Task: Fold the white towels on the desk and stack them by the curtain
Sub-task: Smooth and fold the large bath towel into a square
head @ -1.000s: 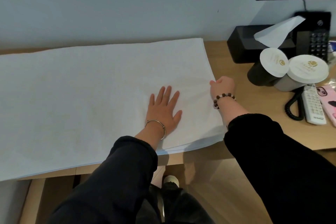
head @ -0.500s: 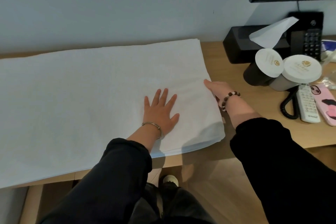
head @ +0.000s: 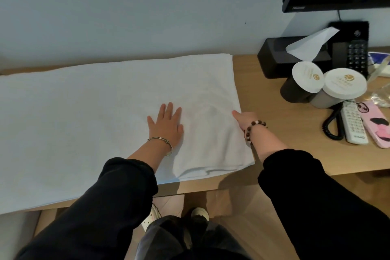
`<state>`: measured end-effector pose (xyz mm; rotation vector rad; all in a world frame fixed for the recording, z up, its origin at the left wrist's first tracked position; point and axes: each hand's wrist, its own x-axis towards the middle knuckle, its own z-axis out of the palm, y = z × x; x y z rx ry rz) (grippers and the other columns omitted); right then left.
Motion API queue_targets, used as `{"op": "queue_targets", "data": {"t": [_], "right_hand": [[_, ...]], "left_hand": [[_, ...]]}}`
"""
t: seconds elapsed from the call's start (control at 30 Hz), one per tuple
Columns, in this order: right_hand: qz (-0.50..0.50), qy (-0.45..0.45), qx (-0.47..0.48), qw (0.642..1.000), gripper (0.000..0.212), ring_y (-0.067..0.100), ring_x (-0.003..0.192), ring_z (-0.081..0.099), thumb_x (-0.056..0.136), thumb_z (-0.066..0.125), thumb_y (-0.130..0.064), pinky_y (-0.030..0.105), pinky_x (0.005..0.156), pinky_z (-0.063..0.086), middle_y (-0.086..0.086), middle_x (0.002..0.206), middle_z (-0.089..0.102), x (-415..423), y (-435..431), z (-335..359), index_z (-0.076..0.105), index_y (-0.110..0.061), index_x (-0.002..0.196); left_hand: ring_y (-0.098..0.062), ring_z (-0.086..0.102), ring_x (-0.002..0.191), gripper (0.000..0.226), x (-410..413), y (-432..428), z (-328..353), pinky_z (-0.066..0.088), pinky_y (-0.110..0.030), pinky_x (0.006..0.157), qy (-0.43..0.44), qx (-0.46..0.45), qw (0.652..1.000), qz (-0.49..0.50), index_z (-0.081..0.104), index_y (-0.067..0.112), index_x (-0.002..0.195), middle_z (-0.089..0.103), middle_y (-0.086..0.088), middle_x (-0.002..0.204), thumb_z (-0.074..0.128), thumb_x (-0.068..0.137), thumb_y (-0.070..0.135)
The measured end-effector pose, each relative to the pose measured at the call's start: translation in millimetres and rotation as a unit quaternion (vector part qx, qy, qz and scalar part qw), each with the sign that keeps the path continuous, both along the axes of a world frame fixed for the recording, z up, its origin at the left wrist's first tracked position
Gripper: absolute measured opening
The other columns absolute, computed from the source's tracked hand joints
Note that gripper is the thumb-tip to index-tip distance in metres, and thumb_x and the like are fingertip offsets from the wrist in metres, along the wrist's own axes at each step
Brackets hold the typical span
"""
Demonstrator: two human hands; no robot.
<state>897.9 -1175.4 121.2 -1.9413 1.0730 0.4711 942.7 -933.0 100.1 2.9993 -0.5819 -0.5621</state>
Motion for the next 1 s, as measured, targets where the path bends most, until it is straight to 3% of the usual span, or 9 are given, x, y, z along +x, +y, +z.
{"op": "queue_targets", "data": {"t": [0.1,0.23,0.3,0.37,0.5,0.6,0.7,0.87,1.0], "right_hand": [[-0.032,-0.021,0.025,0.999,0.049,0.028,0.083,0.059,0.090,0.055,-0.045,0.033,0.076,0.047,0.015,0.088,0.061,-12.2,-1.9,-6.3,0.064,0.002,0.101],[-0.098,-0.019,0.208,0.973,0.044,0.027,0.086,0.070,0.084,0.071,-0.036,0.040,0.084,0.056,0.013,0.093,0.073,-33.8,-4.1,-5.4,0.063,0.000,0.108],[-0.063,0.003,0.259,0.964,0.047,0.027,0.096,0.068,0.086,0.069,-0.034,0.042,0.089,0.053,0.015,0.110,0.069,-46.0,-4.9,-6.2,0.060,0.001,0.116],[0.009,0.021,0.166,0.986,0.058,0.032,0.108,0.061,0.089,0.061,-0.044,0.044,0.097,0.048,0.018,0.123,0.062,-53.3,-6.4,-8.8,0.057,0.003,0.123],[0.004,-0.045,-0.043,0.998,0.056,0.029,0.081,0.055,0.095,0.048,-0.048,0.030,0.062,0.040,0.018,0.085,0.061,-63.3,3.9,-16.6,0.061,0.007,0.097],[0.038,-0.065,-0.125,0.989,0.053,0.030,0.087,0.055,0.099,0.038,-0.046,0.030,0.068,0.037,0.015,0.091,0.061,-63.0,21.8,-21.3,0.059,0.003,0.100],[0.049,-0.081,-0.118,0.989,0.059,0.032,0.111,0.054,0.101,0.034,-0.044,0.034,0.083,0.042,0.022,0.127,0.055,-58.0,28.1,-22.1,0.052,0.008,0.125],[0.020,-0.092,-0.115,0.989,0.052,0.031,0.097,0.054,0.101,0.034,-0.044,0.033,0.074,0.039,0.012,0.090,0.057,-60.8,24.5,-29.7,0.057,0.002,0.094],[0.016,-0.077,-0.103,0.992,0.059,0.036,0.118,0.051,0.101,0.035,-0.044,0.035,0.084,0.041,0.023,0.130,0.053,-56.6,23.9,-26.6,0.051,0.007,0.127]], "left_hand": [[-0.018,-0.014,0.146,0.057,2.3,0.4,-0.8,0.009,-0.060,0.112,0.011,0.021,1.000,-0.008,-0.002,0.031,0.151,-0.014,0.003,0.159,0.023,0.101,0.036],[-0.018,-0.014,0.146,0.056,4.8,1.6,-1.5,0.009,-0.062,0.111,0.022,0.027,0.999,-0.012,-0.005,0.035,0.150,-0.015,0.004,0.159,0.022,0.101,0.036],[-0.018,-0.014,0.146,0.056,4.4,2.0,-2.6,0.009,-0.062,0.110,0.017,0.027,0.999,-0.015,-0.005,0.036,0.150,-0.015,0.004,0.159,0.021,0.101,0.037],[-0.018,-0.014,0.146,0.055,1.6,3.3,-3.2,0.009,-0.062,0.110,0.006,0.028,0.999,-0.016,-0.007,0.037,0.150,-0.015,0.004,0.159,0.019,0.101,0.037],[-0.018,-0.015,0.146,0.054,-3.5,5.0,-4.5,0.008,-0.061,0.111,-0.012,0.029,0.999,-0.018,-0.010,0.038,0.149,-0.016,0.004,0.159,0.016,0.101,0.037],[-0.021,-0.017,0.145,0.055,-7.1,-3.4,-0.7,0.008,-0.062,0.111,0.003,0.032,0.999,0.005,-0.009,0.035,0.150,-0.016,0.002,0.159,0.019,0.102,0.032],[-0.025,-0.015,0.146,0.055,-15.9,-15.0,9.7,0.008,-0.061,0.112,0.015,0.016,1.000,0.009,-0.001,0.029,0.152,-0.011,-0.002,0.160,0.023,0.102,0.027],[-0.019,-0.006,0.147,0.075,-61.0,-14.8,13.5,-0.001,-0.050,0.115,-0.026,-0.112,0.976,-0.188,0.005,0.022,0.152,-0.002,-0.001,0.160,0.025,0.092,0.063],[-0.019,-0.015,0.145,0.100,-101.6,-19.6,-1.9,-0.007,-0.052,0.113,-0.022,-0.080,0.970,-0.228,-0.009,0.021,0.151,-0.015,0.001,0.159,0.031,0.079,0.079]]}}
